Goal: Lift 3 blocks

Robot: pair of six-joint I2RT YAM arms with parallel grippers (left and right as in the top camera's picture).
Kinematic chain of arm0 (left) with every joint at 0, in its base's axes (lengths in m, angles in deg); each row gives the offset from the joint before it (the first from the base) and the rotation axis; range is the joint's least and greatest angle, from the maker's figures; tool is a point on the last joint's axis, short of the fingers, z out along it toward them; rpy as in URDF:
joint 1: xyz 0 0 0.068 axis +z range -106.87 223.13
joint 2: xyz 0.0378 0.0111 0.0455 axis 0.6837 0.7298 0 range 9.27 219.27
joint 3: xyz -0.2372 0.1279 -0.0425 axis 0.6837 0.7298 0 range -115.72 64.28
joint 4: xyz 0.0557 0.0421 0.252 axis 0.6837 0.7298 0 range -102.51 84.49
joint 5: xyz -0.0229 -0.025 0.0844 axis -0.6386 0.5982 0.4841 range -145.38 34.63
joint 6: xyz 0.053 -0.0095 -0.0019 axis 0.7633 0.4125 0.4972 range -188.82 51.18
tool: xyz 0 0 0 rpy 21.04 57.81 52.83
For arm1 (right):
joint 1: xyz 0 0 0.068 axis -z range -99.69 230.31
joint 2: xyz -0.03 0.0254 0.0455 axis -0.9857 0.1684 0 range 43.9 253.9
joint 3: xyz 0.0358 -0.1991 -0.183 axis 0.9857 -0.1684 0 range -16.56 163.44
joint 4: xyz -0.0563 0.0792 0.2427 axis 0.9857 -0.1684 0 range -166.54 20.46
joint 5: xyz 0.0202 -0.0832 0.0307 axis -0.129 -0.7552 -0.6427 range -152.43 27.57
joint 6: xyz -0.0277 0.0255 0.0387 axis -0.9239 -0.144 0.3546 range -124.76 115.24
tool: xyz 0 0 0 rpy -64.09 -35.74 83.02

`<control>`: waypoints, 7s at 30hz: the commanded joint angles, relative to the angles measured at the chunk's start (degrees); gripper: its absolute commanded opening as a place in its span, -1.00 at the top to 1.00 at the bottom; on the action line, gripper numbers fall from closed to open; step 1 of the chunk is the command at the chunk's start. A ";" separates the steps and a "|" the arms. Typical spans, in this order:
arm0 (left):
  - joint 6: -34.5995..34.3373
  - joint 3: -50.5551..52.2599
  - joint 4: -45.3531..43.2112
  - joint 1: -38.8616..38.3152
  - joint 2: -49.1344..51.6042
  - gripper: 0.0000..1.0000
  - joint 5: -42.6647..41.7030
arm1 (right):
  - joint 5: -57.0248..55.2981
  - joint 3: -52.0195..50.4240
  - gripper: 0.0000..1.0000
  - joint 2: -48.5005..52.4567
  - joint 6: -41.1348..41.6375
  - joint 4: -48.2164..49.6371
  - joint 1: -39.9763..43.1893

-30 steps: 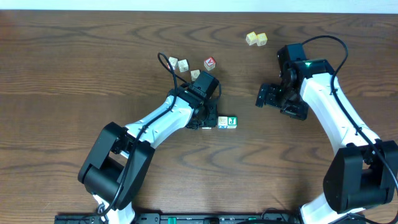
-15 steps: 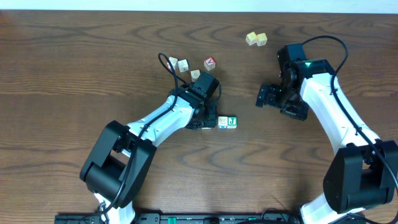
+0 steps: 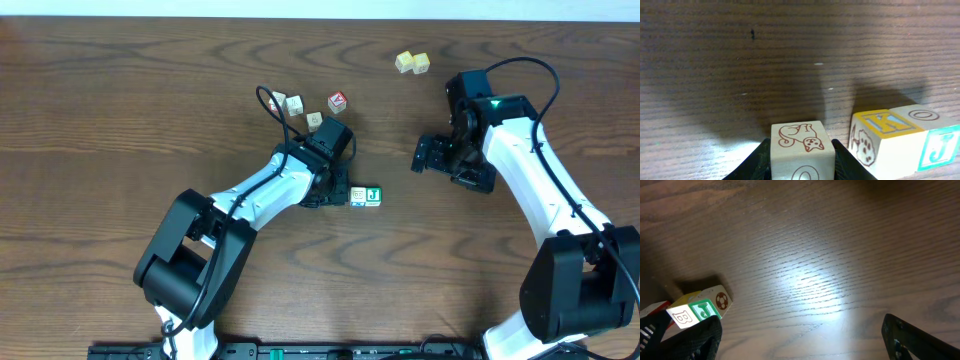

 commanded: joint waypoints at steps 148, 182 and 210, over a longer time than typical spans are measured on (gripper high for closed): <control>-3.65 1.31 -2.60 3.72 1.79 0.85 -5.14 | 10.56 -20.74 0.98 5.22 6.91 35.36 -13.09; -2.58 1.29 -1.70 3.80 0.68 0.86 -8.39 | 16.85 -20.70 0.98 5.20 6.91 37.75 -13.09; -2.64 1.25 1.01 3.80 -2.95 0.86 -9.70 | 20.70 -20.65 0.98 4.22 4.52 37.31 -13.09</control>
